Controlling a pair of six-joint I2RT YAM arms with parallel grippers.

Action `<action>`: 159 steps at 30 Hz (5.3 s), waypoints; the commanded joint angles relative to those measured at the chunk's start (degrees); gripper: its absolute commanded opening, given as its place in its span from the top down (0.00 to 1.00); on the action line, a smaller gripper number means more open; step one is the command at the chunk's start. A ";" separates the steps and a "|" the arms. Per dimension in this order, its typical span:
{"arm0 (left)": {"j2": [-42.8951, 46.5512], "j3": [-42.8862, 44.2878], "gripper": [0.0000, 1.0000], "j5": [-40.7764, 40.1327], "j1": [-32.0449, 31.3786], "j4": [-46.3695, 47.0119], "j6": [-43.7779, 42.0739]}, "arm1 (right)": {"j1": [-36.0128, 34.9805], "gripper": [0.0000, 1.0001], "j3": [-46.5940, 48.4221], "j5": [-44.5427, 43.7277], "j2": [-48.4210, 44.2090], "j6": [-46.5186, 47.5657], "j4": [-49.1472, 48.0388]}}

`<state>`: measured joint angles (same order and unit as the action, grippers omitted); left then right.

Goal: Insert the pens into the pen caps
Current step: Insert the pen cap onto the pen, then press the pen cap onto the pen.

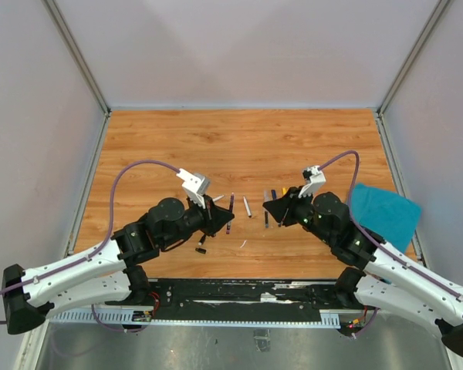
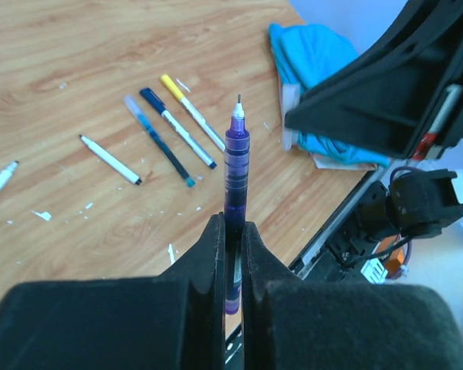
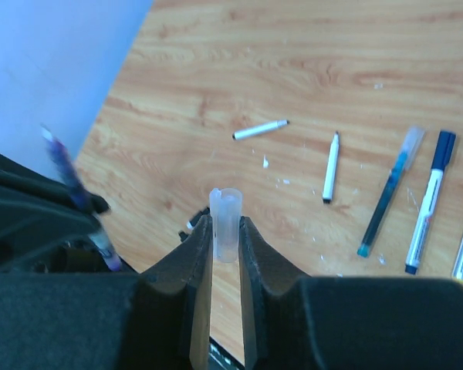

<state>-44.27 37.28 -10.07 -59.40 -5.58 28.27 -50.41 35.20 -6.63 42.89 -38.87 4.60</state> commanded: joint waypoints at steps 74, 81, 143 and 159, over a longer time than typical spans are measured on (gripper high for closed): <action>-4.25 -1.59 1.00 2.51 -6.83 9.63 -2.23 | 0.40 0.99 -5.67 15.21 0.57 -5.51 -33.11; -4.72 -1.38 0.99 2.55 -6.79 9.80 -2.16 | 0.40 0.97 -5.56 18.72 1.56 -5.42 -32.90; -4.13 -1.27 1.00 1.94 -6.79 10.18 -1.99 | 0.29 0.76 -8.90 26.15 3.99 -4.02 -34.07; -4.54 -2.67 0.64 2.20 -6.86 11.01 -1.73 | 0.32 0.99 -8.77 25.38 2.34 -4.11 -33.52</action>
<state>-48.69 35.62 -7.81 -66.00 2.94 27.07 -50.37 26.59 18.52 46.46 -43.18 -27.09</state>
